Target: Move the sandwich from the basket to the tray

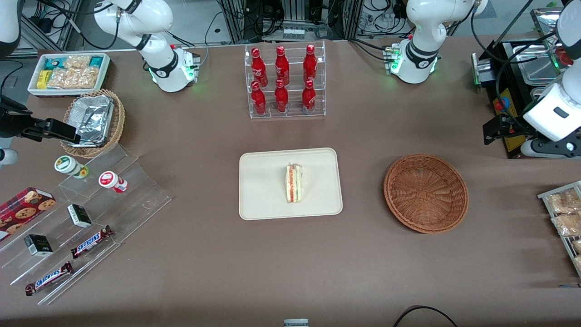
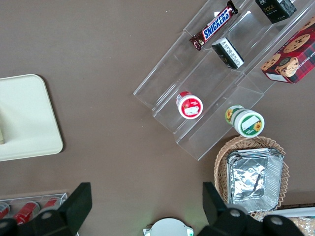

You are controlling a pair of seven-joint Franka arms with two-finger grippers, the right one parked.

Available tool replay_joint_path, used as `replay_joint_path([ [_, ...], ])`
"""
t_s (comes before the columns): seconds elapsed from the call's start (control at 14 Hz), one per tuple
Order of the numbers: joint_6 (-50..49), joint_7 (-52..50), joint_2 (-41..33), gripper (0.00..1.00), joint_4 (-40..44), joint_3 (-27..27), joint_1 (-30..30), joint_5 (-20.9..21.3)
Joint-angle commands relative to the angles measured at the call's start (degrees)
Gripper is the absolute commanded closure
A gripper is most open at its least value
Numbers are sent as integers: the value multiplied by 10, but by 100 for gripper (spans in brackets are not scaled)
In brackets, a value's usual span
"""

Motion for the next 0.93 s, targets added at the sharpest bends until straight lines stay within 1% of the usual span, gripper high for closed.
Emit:
replay_joint_path([
  [0.0, -39, 1, 5, 1, 14, 4, -23, 1],
  [0.36, -30, 1, -17, 1, 10, 54, -45, -8],
  [0.5, -32, -19, -13, 1, 14, 85, -62, -30],
  [0.86, -36, -18, -9, 1, 30, 88, -62, -33],
])
